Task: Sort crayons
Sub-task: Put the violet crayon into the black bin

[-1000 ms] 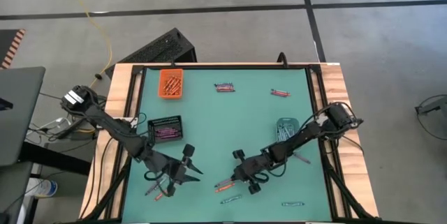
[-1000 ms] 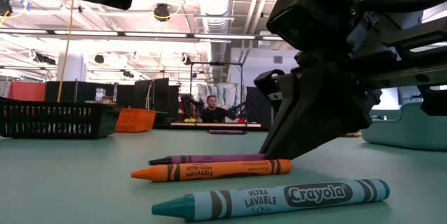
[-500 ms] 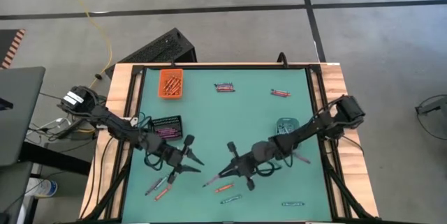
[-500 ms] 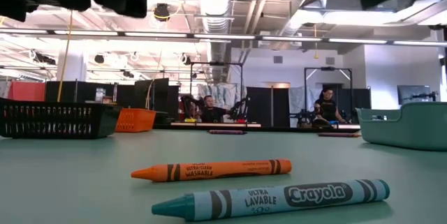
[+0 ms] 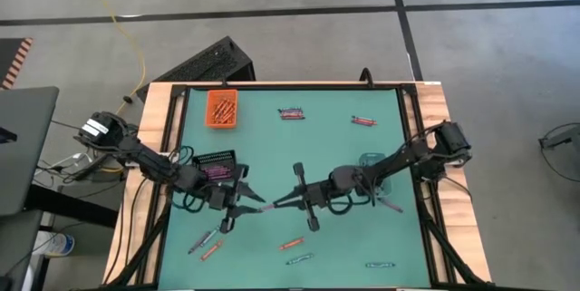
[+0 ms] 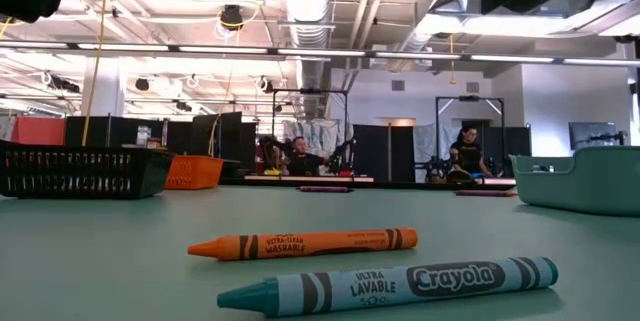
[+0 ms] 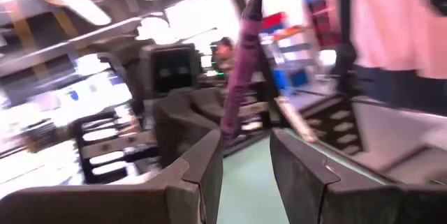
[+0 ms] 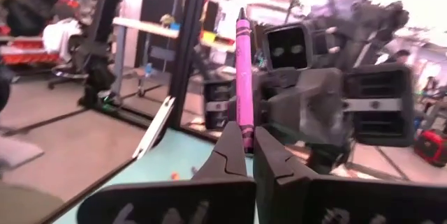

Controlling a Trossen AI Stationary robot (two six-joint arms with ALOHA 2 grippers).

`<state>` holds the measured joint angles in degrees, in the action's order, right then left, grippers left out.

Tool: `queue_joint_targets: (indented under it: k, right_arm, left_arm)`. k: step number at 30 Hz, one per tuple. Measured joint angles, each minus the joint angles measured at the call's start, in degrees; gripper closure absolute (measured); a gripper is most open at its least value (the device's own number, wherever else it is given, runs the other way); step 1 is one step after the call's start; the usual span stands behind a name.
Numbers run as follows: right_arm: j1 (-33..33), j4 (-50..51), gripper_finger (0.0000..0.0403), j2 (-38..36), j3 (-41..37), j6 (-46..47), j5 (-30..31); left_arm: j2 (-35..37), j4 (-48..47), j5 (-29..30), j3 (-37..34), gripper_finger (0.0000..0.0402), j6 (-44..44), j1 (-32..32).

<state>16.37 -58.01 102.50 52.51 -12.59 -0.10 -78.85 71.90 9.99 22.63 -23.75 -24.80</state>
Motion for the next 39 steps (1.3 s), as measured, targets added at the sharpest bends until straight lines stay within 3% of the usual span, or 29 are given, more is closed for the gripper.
queue_joint_targets:
  k: [3, 26, 39]
  right_arm:
    - [-0.2, -0.4, 0.04, 0.0, 0.0, 0.1, 0.3]
    - [-2.2, -2.1, 0.04, 0.0, 0.0, 0.1, 0.2]
    - [-3.1, -0.7, 0.04, 0.0, 0.0, 0.7, 2.1]
  left_arm:
    - [0.0, 0.2, 3.3, 1.0, 0.0292, -1.1, 0.1]
    - [0.0, 5.8, 1.8, 1.4, 0.0292, -4.5, 0.0]
    - [0.0, 6.1, 1.9, 1.5, 0.0292, -2.3, 1.9]
